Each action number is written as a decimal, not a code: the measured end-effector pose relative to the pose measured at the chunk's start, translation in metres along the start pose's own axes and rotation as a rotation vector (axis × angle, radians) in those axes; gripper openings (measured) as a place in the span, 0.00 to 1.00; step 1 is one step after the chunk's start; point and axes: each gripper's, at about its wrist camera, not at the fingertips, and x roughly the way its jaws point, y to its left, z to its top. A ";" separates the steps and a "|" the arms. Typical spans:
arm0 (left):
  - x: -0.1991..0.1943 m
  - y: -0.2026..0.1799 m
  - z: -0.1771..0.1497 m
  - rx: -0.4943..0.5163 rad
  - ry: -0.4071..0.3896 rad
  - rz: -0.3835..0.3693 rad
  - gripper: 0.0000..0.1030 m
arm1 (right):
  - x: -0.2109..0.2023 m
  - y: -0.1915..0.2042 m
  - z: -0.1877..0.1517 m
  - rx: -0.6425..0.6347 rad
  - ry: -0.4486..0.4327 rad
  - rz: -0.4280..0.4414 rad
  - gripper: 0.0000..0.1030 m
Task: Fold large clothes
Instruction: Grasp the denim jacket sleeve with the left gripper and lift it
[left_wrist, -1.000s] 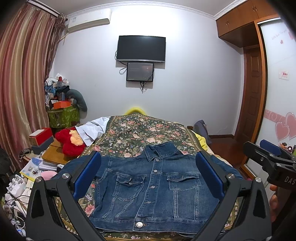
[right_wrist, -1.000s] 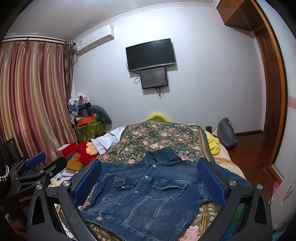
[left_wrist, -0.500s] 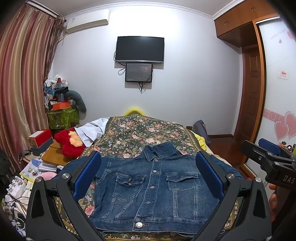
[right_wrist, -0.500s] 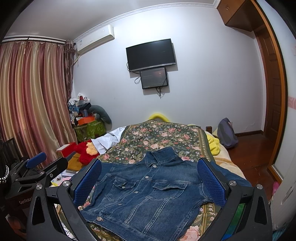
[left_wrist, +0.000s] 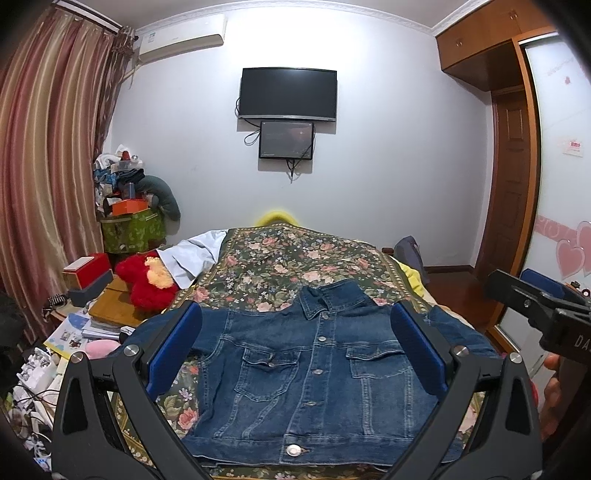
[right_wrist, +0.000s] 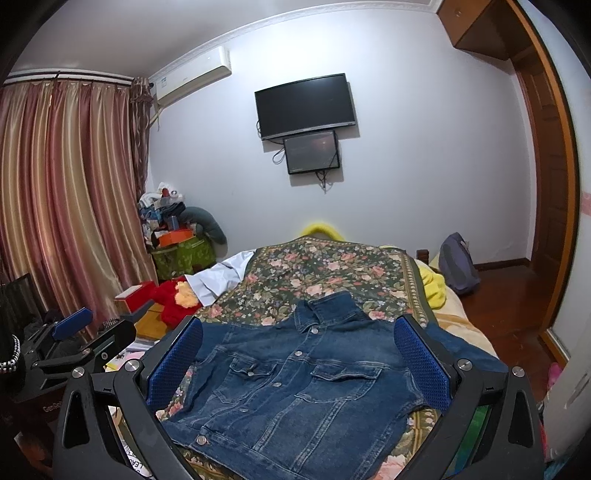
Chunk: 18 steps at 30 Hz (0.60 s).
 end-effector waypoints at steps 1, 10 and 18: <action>0.004 0.004 0.000 0.001 0.001 0.009 1.00 | 0.003 0.002 0.001 -0.003 0.002 0.003 1.00; 0.065 0.052 -0.005 0.016 0.054 0.147 1.00 | 0.083 0.016 0.009 -0.038 0.081 0.014 1.00; 0.160 0.115 -0.022 0.004 0.221 0.247 1.00 | 0.212 0.021 0.007 -0.080 0.263 -0.001 1.00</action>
